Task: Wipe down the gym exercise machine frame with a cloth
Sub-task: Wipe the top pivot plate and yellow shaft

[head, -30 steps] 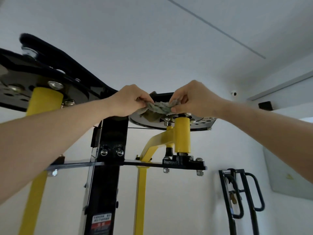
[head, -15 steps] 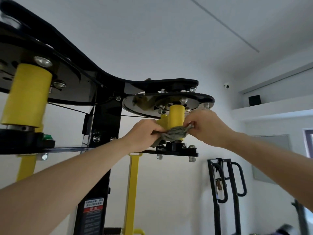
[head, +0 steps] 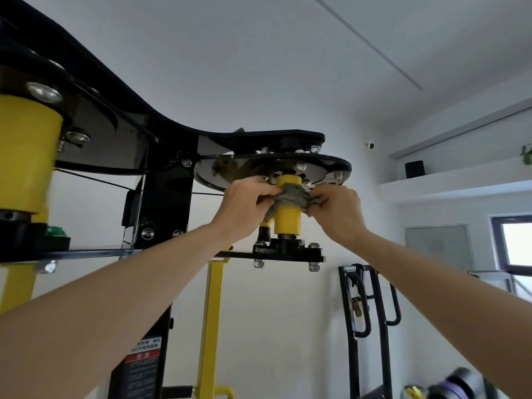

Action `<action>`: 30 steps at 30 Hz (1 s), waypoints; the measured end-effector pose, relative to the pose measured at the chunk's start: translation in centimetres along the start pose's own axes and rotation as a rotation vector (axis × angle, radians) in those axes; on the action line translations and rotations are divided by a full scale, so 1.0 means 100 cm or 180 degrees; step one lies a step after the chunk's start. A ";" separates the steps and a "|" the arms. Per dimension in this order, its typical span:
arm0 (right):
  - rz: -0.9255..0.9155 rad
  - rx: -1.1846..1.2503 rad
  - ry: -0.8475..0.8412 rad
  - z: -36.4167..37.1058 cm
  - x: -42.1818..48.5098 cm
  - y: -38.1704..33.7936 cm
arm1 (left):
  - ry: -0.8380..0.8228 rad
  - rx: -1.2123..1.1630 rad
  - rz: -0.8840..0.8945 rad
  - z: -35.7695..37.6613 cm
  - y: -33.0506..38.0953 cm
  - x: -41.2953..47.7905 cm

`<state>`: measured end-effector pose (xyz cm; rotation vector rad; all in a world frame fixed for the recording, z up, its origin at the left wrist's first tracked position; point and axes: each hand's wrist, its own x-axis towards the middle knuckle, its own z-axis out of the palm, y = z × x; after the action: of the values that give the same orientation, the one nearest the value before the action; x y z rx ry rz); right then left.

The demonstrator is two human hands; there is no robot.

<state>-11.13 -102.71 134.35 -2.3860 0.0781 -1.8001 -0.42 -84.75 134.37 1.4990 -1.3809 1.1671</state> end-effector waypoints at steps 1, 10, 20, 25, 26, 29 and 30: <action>-0.0092 0.0034 -0.0072 -0.004 -0.007 0.000 | -0.0192 0.0015 0.0025 -0.004 -0.005 -0.005; -0.1419 -0.0588 -0.0939 -0.014 -0.035 -0.042 | -0.1967 0.0990 -0.0036 -0.040 -0.032 -0.028; -0.1178 -0.0926 -0.2168 0.050 -0.016 -0.104 | -0.2582 0.1190 -0.0977 -0.086 -0.050 -0.031; -0.0926 -0.0539 -0.2731 0.071 0.006 -0.116 | -0.3237 0.1617 -0.1307 -0.106 -0.048 -0.010; -0.0851 -0.0430 -0.2805 0.074 0.010 -0.118 | -0.3397 0.1640 -0.1394 -0.112 -0.047 -0.007; -0.0646 0.0030 -0.2950 0.086 0.017 -0.123 | -0.3743 0.1776 -0.1573 -0.126 -0.046 -0.002; -0.0600 0.0192 -0.2981 0.091 0.018 -0.124 | -0.3786 0.1863 -0.1605 -0.131 -0.045 -0.002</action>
<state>-2.54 -89.85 135.56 -2.9795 -0.3070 -0.5550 2.44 -71.76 138.08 3.0176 -1.1823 0.2693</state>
